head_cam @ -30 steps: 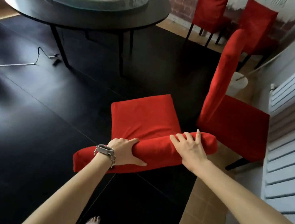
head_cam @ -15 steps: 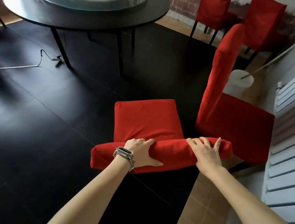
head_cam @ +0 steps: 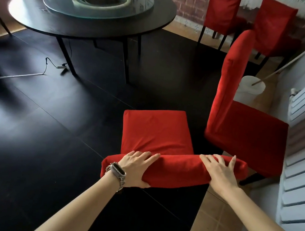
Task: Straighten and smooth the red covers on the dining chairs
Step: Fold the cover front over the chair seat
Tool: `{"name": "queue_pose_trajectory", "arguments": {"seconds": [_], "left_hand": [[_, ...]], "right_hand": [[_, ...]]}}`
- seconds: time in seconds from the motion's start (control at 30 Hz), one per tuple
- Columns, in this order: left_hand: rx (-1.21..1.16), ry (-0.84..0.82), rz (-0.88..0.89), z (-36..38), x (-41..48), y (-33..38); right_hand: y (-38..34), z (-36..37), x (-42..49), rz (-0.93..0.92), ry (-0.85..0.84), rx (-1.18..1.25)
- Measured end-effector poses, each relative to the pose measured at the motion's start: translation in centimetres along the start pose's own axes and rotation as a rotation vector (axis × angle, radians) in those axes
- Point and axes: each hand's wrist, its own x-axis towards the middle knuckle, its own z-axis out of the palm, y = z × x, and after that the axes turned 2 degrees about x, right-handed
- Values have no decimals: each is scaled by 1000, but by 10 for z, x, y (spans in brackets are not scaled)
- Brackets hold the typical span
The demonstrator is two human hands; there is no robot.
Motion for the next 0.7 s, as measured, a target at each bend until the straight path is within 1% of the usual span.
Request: {"name": "queue_pose_trajectory", "arguments": {"seconds": [0.17, 0.3, 0.43, 0.57, 0.7], "left_hand": [[3, -26, -89, 1, -21, -37], [54, -82, -50, -20, -11, -60], [59, -89, -57, -54, -4, -96], [48, -112, -67, -66, -5, -125], [35, -68, -107, -65, -12, -152]], "right_hand": [[-3, -3, 2, -14, -30, -42], [-14, -10, 11, -3, 7, 35], [-37, -28, 34, 14, 65, 138], [-60, -36, 49, 10, 76, 196], [-82, -43, 61, 2, 74, 231]]}}
